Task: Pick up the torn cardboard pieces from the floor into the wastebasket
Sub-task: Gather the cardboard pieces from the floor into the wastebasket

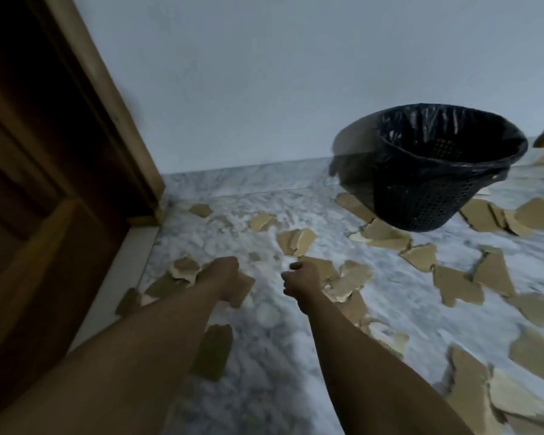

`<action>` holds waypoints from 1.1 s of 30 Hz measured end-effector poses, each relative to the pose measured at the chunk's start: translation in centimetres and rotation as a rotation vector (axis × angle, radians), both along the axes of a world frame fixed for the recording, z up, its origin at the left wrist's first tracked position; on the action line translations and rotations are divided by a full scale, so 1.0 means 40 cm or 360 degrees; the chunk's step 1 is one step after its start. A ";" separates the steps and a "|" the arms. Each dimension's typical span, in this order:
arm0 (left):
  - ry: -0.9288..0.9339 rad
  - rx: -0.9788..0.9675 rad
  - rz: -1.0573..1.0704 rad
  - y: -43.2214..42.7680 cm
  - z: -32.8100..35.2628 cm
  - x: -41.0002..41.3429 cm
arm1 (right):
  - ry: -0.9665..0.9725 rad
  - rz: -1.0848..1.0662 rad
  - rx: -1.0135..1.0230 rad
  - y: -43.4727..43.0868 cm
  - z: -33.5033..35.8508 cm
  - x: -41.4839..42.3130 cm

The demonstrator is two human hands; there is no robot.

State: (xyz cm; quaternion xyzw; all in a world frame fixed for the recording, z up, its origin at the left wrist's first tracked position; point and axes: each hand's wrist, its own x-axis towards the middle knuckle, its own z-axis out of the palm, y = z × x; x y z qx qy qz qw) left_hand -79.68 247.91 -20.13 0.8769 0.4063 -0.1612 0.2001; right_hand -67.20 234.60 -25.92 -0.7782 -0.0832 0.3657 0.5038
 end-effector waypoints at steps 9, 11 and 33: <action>-0.0034 0.0359 0.0717 0.110 -0.110 -0.319 | -0.0593 0.1461 -0.0422 0.082 -0.059 -0.354; -0.0083 0.0293 0.0871 0.112 -0.137 -0.328 | -0.0843 0.1548 -0.0521 0.093 -0.075 -0.394; -0.0234 0.0153 0.0135 0.159 -0.262 -0.144 | -0.0258 0.0100 -0.0173 0.079 -0.016 -0.126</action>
